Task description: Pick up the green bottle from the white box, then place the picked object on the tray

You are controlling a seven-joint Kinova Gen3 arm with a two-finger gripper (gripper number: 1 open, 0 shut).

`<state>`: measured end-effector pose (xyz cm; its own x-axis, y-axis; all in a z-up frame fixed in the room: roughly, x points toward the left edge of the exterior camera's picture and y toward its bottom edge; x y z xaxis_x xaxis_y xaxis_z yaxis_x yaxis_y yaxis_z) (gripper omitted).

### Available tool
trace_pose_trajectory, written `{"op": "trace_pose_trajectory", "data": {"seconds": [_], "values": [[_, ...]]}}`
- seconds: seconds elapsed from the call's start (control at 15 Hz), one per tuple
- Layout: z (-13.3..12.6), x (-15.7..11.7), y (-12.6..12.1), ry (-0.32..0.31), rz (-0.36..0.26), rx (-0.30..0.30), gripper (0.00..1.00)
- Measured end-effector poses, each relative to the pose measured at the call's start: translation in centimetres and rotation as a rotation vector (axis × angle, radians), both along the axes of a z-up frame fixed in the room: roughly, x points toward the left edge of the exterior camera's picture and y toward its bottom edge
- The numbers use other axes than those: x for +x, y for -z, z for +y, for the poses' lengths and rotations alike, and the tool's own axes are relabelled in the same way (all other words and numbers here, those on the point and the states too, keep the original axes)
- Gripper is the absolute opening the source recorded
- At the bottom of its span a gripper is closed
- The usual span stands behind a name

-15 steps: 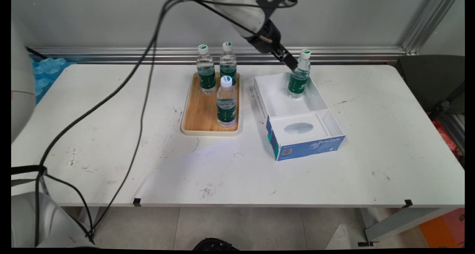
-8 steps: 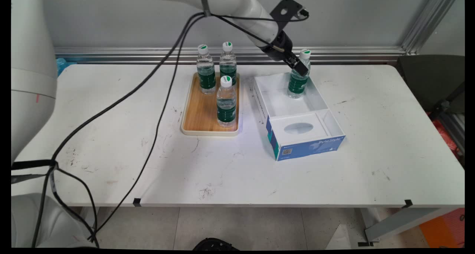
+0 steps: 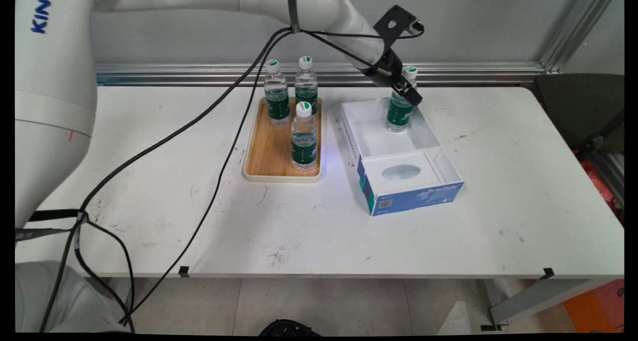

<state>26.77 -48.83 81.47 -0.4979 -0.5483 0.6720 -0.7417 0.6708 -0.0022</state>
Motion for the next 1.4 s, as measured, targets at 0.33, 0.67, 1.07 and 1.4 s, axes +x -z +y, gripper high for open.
{"op": "trace_pose_trajectory", "data": {"seconds": [0.33,0.67,1.07,1.4], "values": [[-0.8,-0.4,0.6,0.013,0.001,-0.012,0.0],[-0.5,-0.1,-0.9,0.028,-0.002,-0.034,0.0],[0.9,0.3,-5.9,0.034,0.015,-0.073,0.0],[3.3,2.1,-11.5,0.026,0.016,-0.101,0.0]]}}
